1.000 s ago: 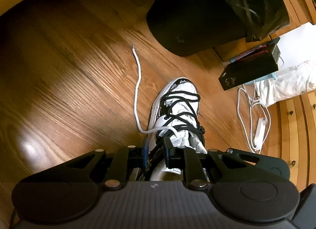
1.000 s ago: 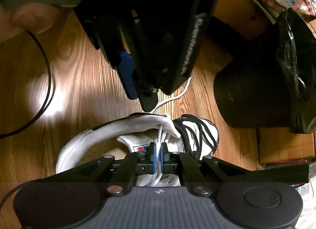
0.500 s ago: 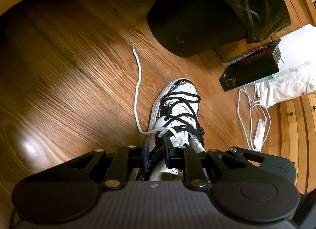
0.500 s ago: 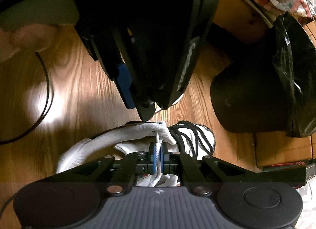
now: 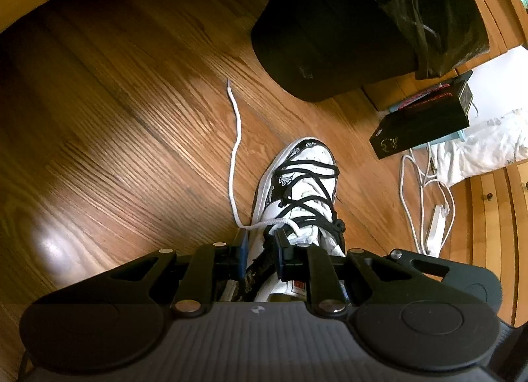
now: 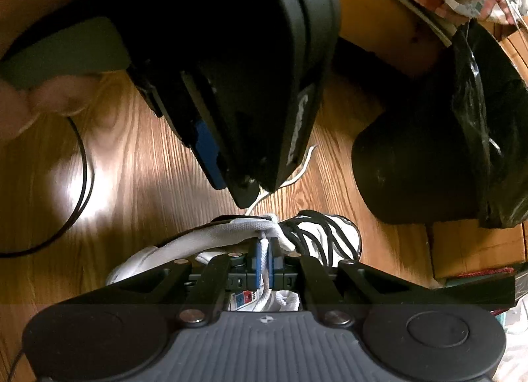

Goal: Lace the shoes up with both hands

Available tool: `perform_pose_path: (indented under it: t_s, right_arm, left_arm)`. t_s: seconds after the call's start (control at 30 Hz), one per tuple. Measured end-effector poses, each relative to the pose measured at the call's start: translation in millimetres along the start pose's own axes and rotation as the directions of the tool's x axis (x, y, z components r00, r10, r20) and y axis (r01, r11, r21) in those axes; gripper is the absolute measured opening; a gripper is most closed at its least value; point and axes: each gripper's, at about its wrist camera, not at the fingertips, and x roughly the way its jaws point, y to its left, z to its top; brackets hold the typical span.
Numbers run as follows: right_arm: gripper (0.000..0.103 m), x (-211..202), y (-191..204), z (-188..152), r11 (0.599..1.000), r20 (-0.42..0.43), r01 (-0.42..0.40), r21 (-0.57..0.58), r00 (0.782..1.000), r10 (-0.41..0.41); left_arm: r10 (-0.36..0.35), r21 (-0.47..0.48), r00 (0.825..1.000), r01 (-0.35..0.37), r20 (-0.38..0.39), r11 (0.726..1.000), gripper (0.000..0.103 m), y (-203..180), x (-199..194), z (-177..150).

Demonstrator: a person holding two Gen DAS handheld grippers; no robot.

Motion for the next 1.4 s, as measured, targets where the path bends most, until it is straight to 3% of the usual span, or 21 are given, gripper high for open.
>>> perform_pose_path:
  t_s: [0.77,1.4]
  right_arm:
    - [0.004,-5,4,11,1.0,-0.014,-0.003,-0.005,1.0,0.003]
    - [0.005,5,-6,16,0.994,-0.029,-0.035,0.105,0.999,0.038]
  left_arm:
    - [0.004,-0.037,1.0,-0.004,-0.015,0.999,0.017,7,6,4]
    - [-0.038,-0.126,0.999,0.034,-0.023,0.991,0.017,15,8,5]
